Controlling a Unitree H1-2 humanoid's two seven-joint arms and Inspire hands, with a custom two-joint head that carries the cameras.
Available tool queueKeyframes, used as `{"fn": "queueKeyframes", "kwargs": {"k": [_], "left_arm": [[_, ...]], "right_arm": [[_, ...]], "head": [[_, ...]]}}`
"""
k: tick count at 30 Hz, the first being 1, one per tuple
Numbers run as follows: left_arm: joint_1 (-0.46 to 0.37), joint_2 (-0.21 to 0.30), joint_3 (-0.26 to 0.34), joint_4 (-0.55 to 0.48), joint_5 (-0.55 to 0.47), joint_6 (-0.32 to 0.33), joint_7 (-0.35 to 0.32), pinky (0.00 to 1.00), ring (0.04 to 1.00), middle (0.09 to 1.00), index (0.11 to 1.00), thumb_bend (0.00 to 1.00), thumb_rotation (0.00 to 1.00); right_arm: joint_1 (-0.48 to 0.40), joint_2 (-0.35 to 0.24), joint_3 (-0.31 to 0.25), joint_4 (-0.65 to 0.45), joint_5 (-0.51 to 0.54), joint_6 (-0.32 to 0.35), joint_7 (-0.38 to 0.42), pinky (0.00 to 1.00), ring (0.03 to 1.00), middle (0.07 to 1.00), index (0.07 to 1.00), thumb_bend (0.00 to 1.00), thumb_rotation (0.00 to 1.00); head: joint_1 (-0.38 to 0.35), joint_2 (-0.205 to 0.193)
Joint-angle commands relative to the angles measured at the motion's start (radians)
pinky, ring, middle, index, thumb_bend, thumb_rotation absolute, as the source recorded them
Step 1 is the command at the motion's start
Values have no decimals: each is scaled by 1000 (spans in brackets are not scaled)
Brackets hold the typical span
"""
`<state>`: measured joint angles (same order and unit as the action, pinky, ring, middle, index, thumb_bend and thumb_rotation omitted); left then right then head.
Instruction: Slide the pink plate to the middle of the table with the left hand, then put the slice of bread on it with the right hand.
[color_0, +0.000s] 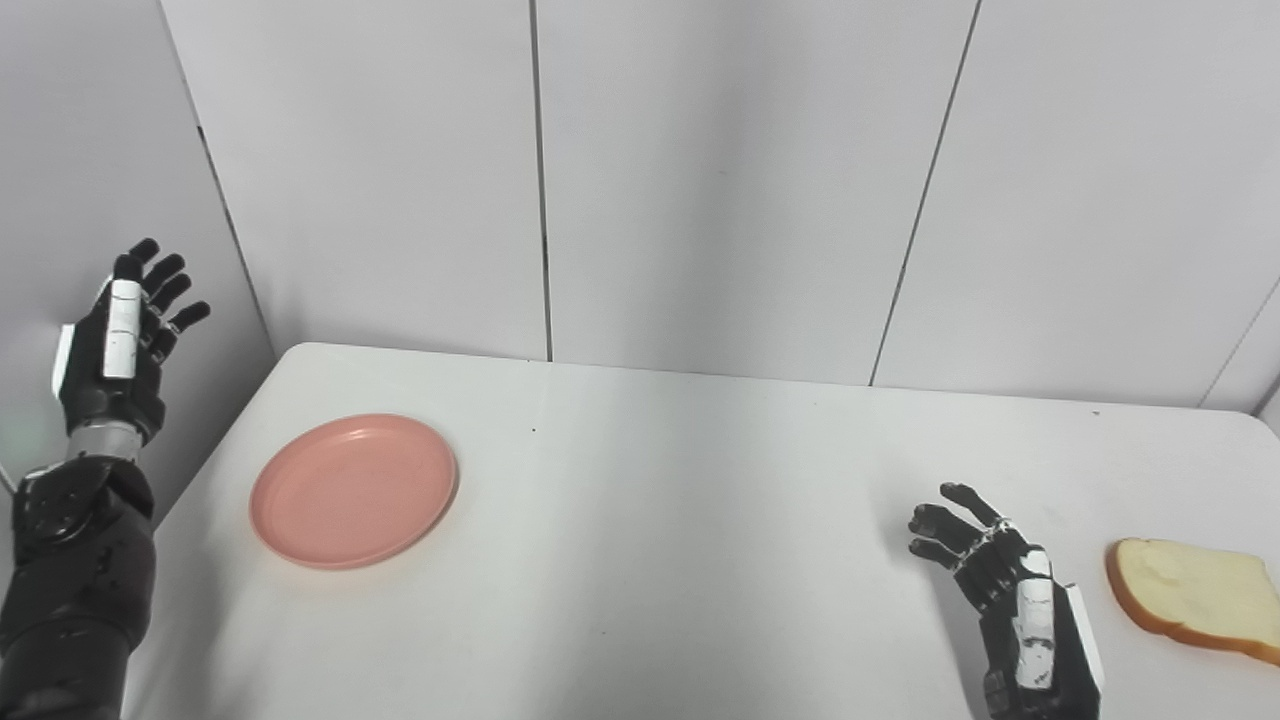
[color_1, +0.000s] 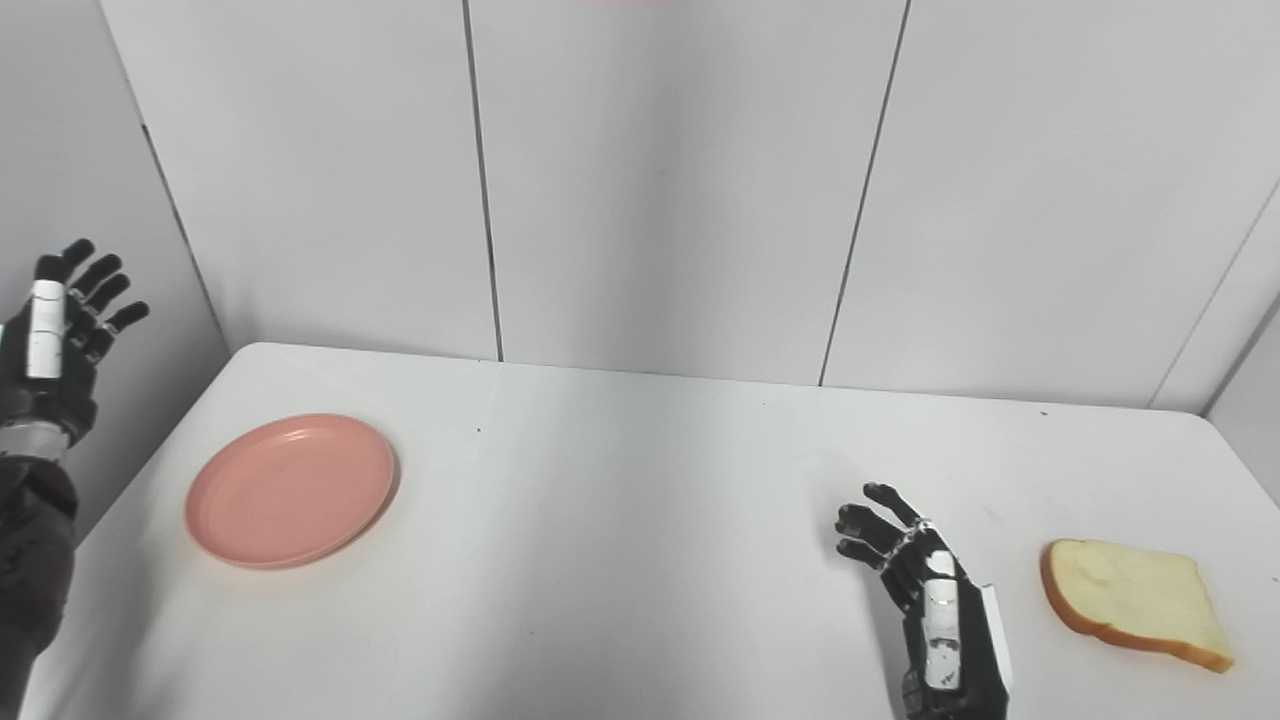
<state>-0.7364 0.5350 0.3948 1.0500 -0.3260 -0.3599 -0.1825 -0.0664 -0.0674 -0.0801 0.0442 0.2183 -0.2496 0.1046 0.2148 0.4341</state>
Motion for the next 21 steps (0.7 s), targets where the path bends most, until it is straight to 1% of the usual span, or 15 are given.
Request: {"fn": "queueKeyframes", "kwargs": {"k": [1, 2, 5, 6, 9, 12, 16, 21], "left_arm": [[-50, 41, -5, 28, 8, -59, 3, 780, 885, 870, 859, 906, 774], [-48, 37, -7, 41, 6, -61, 3, 768, 879, 865, 856, 907, 776], [-26, 16, -13, 36, 3, -52, 12, 708, 854, 845, 846, 874, 779], [-7, -7, -21, 32, 9, -47, 21, 705, 848, 840, 847, 882, 772], [30, -49, -40, 18, 20, -35, 39, 727, 833, 829, 841, 925, 753], [48, -67, -52, 22, 20, -30, 45, 749, 831, 829, 843, 932, 750], [68, -83, -60, 29, 28, -25, 53, 727, 824, 826, 843, 950, 748], [101, -100, -74, 27, 42, -30, 59, 730, 823, 824, 843, 982, 751]], "right_arm": [[118, 23, 8, 97, 6, -1, 11, 678, 702, 694, 756, 746, 1000], [119, 23, 8, 96, 6, 0, 11, 674, 697, 694, 757, 746, 1000], [122, 22, 9, 86, 4, 6, 10, 659, 684, 688, 748, 739, 1000], [128, 22, 11, 73, 6, 13, 11, 653, 679, 685, 744, 742, 999], [140, 21, 13, 47, 4, 26, 8, 648, 675, 682, 740, 761, 993], [144, 22, 15, 36, 2, 32, 5, 644, 671, 679, 739, 769, 993], [145, 23, 16, 25, 8, 40, 4, 635, 664, 671, 734, 770, 985], [147, 21, 19, 14, 5, 45, 3, 630, 659, 664, 732, 764, 989]], "head": [[-3, 4], [-3, 4], [-8, 12], [-13, 28], [-16, 37], [-18, 43], [-19, 50], [-21, 56]]}}
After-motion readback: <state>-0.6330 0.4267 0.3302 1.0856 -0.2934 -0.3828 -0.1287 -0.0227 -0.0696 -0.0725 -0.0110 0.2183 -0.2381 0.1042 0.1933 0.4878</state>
